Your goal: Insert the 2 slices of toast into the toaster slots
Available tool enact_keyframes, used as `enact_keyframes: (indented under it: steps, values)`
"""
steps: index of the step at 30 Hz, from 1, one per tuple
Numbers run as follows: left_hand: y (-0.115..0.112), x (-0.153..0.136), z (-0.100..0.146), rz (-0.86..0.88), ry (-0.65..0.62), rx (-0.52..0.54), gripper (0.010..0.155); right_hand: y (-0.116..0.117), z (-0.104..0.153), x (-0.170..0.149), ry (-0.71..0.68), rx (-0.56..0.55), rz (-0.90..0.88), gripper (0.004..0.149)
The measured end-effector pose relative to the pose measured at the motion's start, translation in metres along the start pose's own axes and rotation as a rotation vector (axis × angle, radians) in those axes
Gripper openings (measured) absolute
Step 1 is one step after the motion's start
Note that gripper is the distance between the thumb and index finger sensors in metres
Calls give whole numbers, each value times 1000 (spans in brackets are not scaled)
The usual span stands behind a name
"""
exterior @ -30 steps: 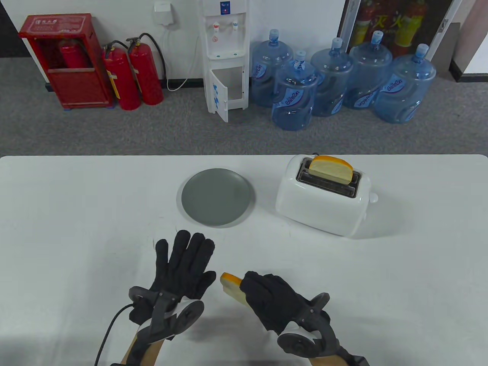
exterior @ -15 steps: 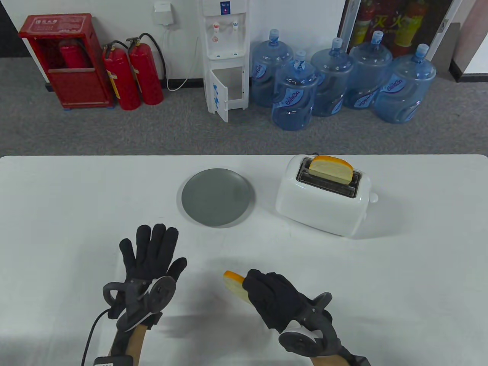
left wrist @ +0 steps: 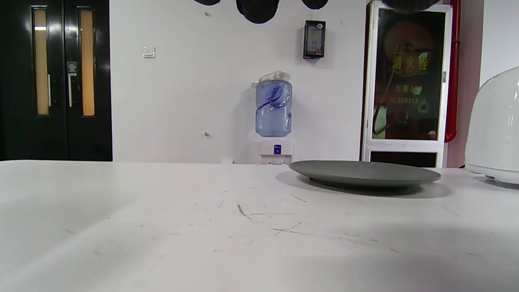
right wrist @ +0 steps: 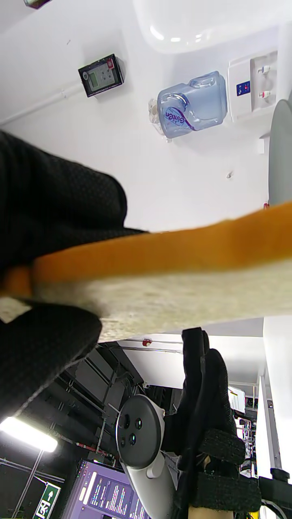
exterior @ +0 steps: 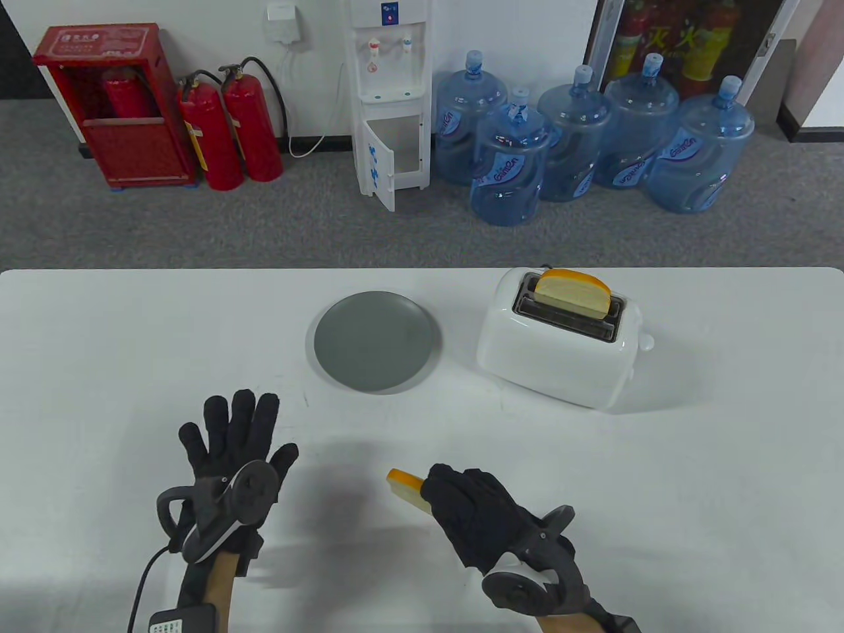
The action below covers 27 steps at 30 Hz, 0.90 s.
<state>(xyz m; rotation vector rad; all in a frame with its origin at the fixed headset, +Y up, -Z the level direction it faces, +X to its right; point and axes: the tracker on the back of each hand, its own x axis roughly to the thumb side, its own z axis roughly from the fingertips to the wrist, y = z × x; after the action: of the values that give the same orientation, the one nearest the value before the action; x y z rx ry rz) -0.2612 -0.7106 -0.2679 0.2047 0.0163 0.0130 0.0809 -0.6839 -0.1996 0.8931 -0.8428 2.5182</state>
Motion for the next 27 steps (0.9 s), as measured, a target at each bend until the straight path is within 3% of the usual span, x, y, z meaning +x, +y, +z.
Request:
enact_keyframes:
  steps: [13,27]
  values:
    - [3,-5,-1,21,19,-7,72,-13,-13,9,-12,-12,29,54]
    - [2,-5,0,10,11,-7,72,-83,-76,-3,46,-105,41,53]
